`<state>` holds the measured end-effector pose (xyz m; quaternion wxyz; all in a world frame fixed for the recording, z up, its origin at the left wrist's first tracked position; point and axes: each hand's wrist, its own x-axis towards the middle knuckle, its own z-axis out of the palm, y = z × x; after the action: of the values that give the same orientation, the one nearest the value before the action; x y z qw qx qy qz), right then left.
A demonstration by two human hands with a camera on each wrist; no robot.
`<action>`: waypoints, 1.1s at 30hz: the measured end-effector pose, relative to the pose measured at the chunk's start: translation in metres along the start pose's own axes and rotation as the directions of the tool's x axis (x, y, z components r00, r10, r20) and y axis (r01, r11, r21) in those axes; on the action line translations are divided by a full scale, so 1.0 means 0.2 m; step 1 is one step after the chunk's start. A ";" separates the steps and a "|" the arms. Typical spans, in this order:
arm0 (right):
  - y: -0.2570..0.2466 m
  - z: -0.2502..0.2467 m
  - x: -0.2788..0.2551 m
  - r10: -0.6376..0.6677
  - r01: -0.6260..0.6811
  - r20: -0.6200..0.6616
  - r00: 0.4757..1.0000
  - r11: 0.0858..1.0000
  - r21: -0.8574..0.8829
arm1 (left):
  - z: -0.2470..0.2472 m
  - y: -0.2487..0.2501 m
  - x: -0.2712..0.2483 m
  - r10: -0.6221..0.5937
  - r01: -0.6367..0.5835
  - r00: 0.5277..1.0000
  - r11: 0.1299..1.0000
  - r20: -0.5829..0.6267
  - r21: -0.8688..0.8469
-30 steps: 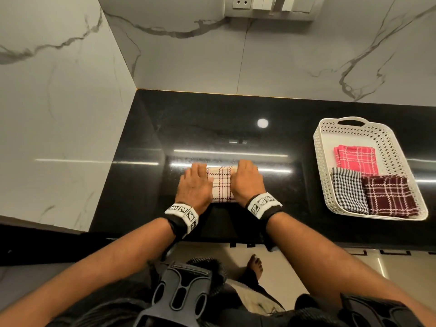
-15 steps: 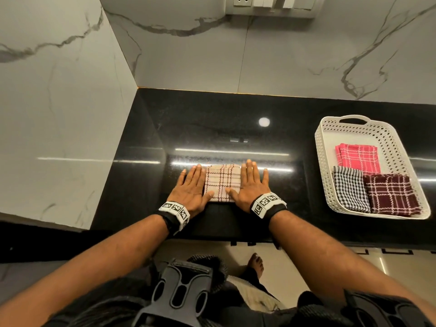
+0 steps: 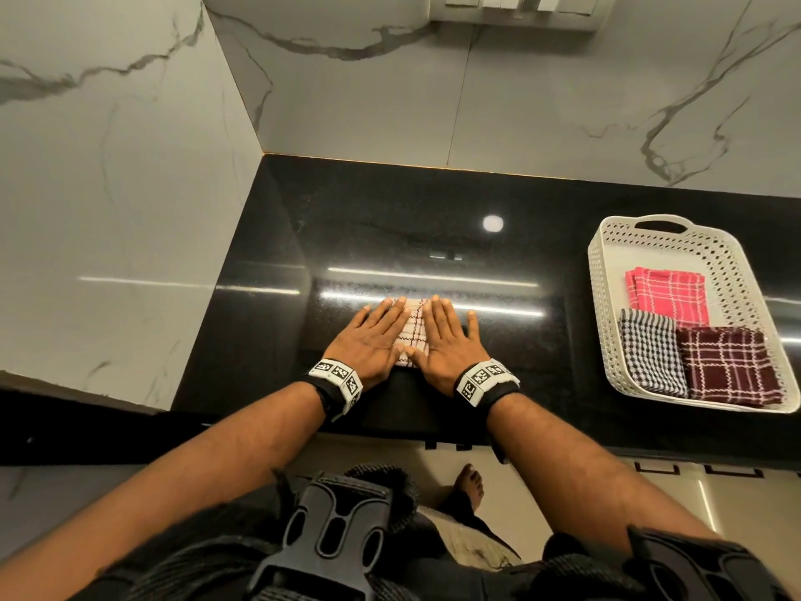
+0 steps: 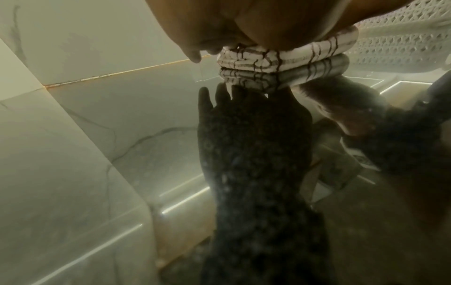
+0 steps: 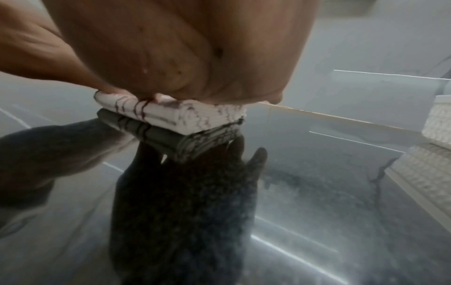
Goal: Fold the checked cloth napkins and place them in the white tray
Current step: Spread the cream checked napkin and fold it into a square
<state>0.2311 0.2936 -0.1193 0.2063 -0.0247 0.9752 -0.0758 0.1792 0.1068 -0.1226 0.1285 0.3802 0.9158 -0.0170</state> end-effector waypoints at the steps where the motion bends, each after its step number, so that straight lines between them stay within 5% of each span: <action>1: 0.02 -0.01 0.00 0.036 -0.036 0.005 0.999 0.999 0.009 | 0.00 0.00 0.00 0.001 -0.001 1.000 1.000 0.000 0.003; 5: 0.09 -0.06 -0.01 0.243 -0.242 0.000 0.970 0.965 0.100 | -0.01 0.01 -0.02 -0.046 0.050 0.999 0.989 0.028 -0.140; 10: 0.04 -0.15 -0.01 0.322 -0.249 -0.152 0.934 0.895 0.370 | -0.08 0.04 0.01 -0.377 0.271 0.922 0.788 -0.085 -0.553; 19: -0.05 -0.13 0.06 0.425 -0.398 0.093 0.900 0.716 0.574 | -0.18 0.04 0.15 -0.554 0.498 0.808 0.457 0.202 -0.737; 22: -0.01 -0.15 0.02 0.403 -0.398 0.165 0.900 0.609 0.686 | -0.18 0.02 0.16 -0.433 0.468 0.851 0.374 0.296 -0.801; 28: 0.14 -0.22 -0.08 0.319 -0.361 0.267 0.909 0.283 0.889 | -0.32 0.09 0.26 -0.324 0.365 0.887 0.056 0.328 -0.929; 33: 0.43 -0.37 -0.23 0.372 -0.155 0.215 0.903 -0.185 0.970 | -0.57 0.36 0.47 -0.198 0.131 0.974 0.097 0.110 -0.987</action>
<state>0.2427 0.3932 -0.0478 0.0937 0.3453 0.5824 -0.7299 0.1417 0.2380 -0.0316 0.3219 0.0949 0.7346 0.5897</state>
